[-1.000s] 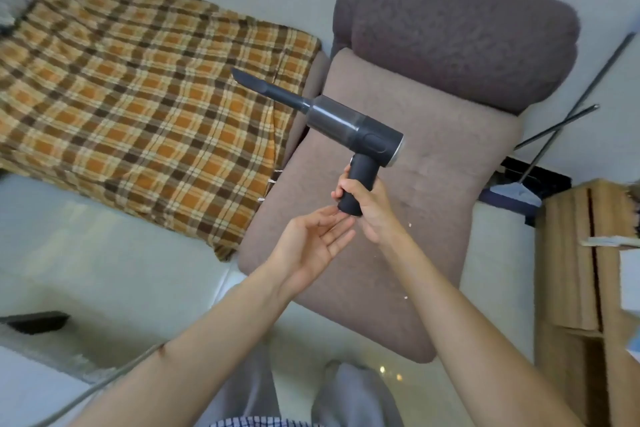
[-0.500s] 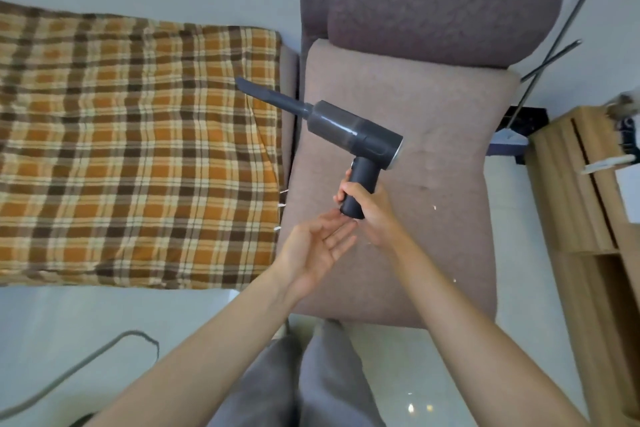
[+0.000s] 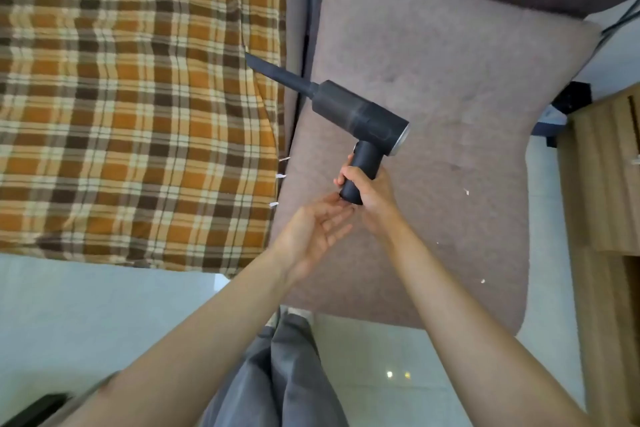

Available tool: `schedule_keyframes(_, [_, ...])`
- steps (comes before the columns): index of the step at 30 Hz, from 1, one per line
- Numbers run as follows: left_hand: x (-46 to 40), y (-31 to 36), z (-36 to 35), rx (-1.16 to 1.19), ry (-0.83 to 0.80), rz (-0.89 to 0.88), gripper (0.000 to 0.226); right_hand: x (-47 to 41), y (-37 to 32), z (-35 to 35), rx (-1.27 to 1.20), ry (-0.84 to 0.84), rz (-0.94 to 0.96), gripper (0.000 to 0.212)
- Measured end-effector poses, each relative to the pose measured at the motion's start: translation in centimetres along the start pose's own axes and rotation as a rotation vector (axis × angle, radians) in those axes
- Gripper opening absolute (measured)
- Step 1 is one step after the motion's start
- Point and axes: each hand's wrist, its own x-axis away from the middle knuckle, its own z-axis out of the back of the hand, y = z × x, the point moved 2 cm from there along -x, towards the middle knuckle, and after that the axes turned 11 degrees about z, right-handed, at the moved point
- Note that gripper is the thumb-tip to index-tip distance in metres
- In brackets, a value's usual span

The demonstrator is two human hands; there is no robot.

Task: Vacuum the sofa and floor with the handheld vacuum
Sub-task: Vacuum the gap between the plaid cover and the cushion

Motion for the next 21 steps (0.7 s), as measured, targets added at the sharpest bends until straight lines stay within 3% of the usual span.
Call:
schedule_keyframes(7, [-5.0, -2.3, 7.0, -0.405, 0.099, -0.102, 0.036, 0.5, 8.3, 0.1, -0.029, 0.09, -0.027, 0.018])
schedule_keyframes(12, [-8.6, -2.1, 13.9, -1.049, 0.452, -0.333, 0.061, 1.0, 11.8, 0.4, -0.079, 0.249, -0.029, 0.022])
schedule_keyframes(16, [-10.5, -0.8, 17.9, -1.473, 0.681, -0.506, 0.063, 1.4, 13.4, 0.4, -0.075, 0.304, -0.018, 0.024])
schedule_keyframes(21, [-14.2, -0.4, 23.9, -1.798, 0.934, -0.379, 0.069, 1.7, 15.9, -0.2, -0.004, 0.34, 0.002, 0.027])
